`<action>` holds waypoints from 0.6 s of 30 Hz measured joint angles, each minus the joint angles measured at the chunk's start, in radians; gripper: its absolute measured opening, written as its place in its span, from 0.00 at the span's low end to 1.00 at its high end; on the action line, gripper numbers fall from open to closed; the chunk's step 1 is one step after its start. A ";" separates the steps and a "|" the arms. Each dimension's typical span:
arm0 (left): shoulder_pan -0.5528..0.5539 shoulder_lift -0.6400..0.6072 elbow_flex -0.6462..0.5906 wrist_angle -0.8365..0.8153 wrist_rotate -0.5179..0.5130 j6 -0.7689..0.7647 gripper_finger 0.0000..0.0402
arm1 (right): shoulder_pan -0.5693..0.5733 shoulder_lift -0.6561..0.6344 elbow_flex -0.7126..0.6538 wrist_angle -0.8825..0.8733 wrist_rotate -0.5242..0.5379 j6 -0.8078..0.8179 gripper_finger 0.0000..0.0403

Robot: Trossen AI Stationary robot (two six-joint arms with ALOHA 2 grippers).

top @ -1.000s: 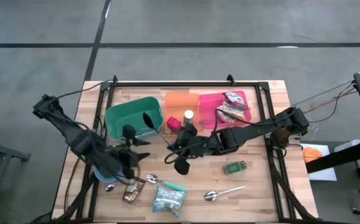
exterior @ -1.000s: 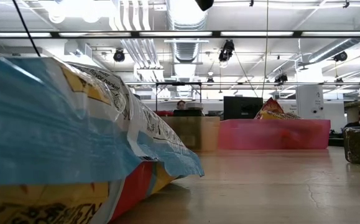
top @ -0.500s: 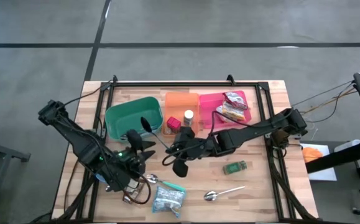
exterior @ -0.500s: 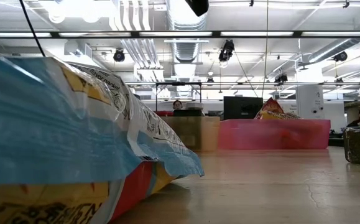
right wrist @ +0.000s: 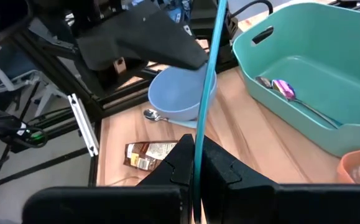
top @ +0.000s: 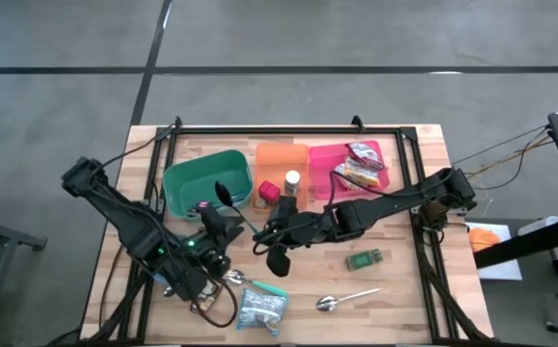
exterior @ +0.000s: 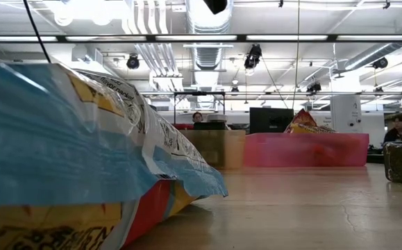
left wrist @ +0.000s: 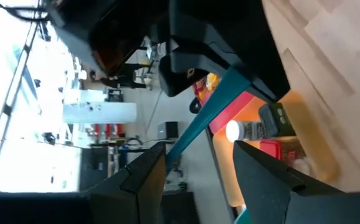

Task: Pick & Place Food Item
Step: Put the black spoon into the green bin

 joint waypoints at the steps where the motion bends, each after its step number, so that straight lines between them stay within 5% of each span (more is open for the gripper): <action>1: 0.001 0.007 0.000 0.005 -0.006 0.017 0.47 | 0.000 0.000 0.000 0.001 0.000 0.000 0.02; 12: 0.004 0.057 -0.001 0.046 -0.159 0.158 0.46 | 0.001 0.000 0.000 0.040 -0.053 -0.004 0.02; 18: 0.004 0.057 -0.001 0.046 -0.159 0.166 0.26 | 0.001 0.001 0.000 0.042 -0.053 -0.011 0.02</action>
